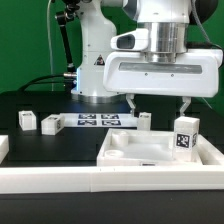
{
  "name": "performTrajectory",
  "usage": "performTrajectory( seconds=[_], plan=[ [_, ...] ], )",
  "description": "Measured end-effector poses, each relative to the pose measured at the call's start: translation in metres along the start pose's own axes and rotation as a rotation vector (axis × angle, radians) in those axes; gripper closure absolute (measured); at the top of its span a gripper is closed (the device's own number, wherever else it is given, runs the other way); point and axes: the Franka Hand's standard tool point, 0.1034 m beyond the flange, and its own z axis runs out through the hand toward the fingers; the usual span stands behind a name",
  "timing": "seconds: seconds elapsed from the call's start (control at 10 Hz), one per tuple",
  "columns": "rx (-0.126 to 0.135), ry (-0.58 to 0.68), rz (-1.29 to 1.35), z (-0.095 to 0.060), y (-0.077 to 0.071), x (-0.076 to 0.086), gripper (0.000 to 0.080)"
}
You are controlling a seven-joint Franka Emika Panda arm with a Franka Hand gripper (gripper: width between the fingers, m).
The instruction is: Assemble square table
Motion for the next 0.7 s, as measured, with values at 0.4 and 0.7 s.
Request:
performTrajectory(
  seconds=[0.4, 0.7],
  plan=[
    [-0.002, -0.02, -0.022, 0.009, 0.016, -0.031, 0.015],
    [-0.011, -0.036, -0.046, 0.021, 0.032, -0.085, 0.015]
  ],
)
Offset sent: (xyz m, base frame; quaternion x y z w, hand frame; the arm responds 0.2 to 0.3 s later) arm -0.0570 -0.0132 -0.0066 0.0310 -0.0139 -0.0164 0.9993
